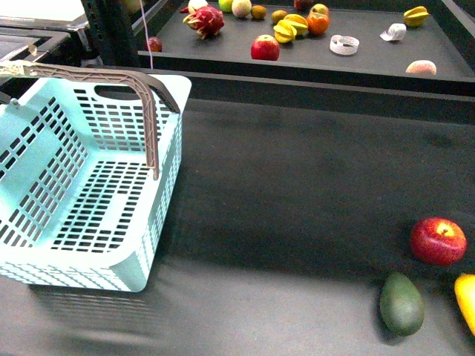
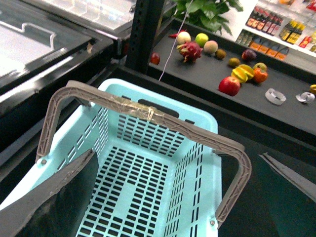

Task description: Pick mango with right arm and hold basket with left

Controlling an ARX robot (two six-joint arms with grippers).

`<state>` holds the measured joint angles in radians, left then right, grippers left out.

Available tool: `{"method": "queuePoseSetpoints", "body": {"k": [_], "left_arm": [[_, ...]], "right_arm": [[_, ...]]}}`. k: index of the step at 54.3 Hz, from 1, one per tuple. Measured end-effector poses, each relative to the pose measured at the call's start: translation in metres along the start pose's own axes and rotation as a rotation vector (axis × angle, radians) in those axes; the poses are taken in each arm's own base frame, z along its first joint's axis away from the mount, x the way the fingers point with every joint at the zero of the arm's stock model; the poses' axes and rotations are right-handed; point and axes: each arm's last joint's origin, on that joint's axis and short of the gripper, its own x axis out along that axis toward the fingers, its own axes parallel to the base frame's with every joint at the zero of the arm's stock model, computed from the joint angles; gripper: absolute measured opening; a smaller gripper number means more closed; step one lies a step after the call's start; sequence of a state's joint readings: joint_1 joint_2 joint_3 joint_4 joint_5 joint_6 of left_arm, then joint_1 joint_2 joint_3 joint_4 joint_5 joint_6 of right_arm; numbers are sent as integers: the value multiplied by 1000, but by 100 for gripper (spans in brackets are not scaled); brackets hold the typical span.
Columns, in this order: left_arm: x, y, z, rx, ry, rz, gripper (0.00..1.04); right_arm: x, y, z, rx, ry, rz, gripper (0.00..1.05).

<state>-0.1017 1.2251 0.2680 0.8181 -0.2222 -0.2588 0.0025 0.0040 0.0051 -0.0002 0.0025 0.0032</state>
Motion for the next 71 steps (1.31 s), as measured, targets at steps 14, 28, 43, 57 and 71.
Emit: {"method": "queuePoseSetpoints", "body": {"k": [14, 28, 43, 57, 71], "left_arm": [[57, -16, -13, -177, 122, 39, 99], [100, -28, -21, -348, 167, 56, 99], [135, -31, -36, -503, 225, 68, 99], [163, -25, -41, -537, 204, 85, 99], [185, -25, -44, -549, 202, 65, 99]], "right_arm": [[0, 0, 0, 0, 0, 0, 97], [0, 0, 0, 0, 0, 0, 97], [0, 0, 0, 0, 0, 0, 97], [0, 0, 0, 0, 0, 0, 97], [0, 0, 0, 0, 0, 0, 97]]}}
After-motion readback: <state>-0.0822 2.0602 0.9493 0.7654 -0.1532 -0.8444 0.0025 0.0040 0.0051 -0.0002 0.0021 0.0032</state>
